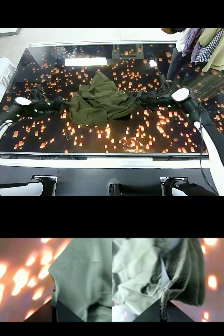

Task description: Fold the clothes and pants, and hang the long-sleeved shirts on hangers.

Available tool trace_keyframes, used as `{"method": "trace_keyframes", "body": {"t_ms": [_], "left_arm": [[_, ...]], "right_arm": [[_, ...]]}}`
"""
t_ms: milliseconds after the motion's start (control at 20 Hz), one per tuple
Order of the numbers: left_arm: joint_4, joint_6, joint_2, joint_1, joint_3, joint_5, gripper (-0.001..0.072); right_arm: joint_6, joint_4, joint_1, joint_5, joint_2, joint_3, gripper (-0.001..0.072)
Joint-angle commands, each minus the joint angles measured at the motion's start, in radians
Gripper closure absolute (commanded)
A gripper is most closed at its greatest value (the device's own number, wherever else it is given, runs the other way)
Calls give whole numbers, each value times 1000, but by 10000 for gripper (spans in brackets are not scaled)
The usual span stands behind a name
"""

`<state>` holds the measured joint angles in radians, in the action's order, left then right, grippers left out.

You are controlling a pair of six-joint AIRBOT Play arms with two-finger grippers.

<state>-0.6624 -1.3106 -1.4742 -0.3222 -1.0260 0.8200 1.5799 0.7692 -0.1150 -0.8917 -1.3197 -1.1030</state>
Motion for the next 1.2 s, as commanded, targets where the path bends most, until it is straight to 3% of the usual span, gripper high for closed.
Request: {"method": "trace_keyframes", "body": {"t_ms": [0, 150, 300, 450, 700, 950, 1150], "left_arm": [[8, 41, 152, -26, -145, 9, 697], [8, 34, 328, -52, -327, 10, 697], [-10, -32, 502, -89, -469, 10, 697], [-76, -136, 669, -127, -527, 10, 697], [-195, -223, 872, -159, -529, 10, 697], [-266, -254, 874, -158, -530, 31, 697], [-263, -252, 669, -137, -530, 238, 697]], "right_arm": [[-10, 130, 0, -44, 76, -127, 671], [34, 292, 0, -126, 130, -376, 671], [68, 417, 0, -256, 207, -618, 670], [105, 442, 0, -363, 315, -752, 670], [181, 381, 0, -478, 483, -784, 670], [418, 346, 0, -488, 500, -780, 670], [493, 372, -1, -576, 347, -713, 670]]}}
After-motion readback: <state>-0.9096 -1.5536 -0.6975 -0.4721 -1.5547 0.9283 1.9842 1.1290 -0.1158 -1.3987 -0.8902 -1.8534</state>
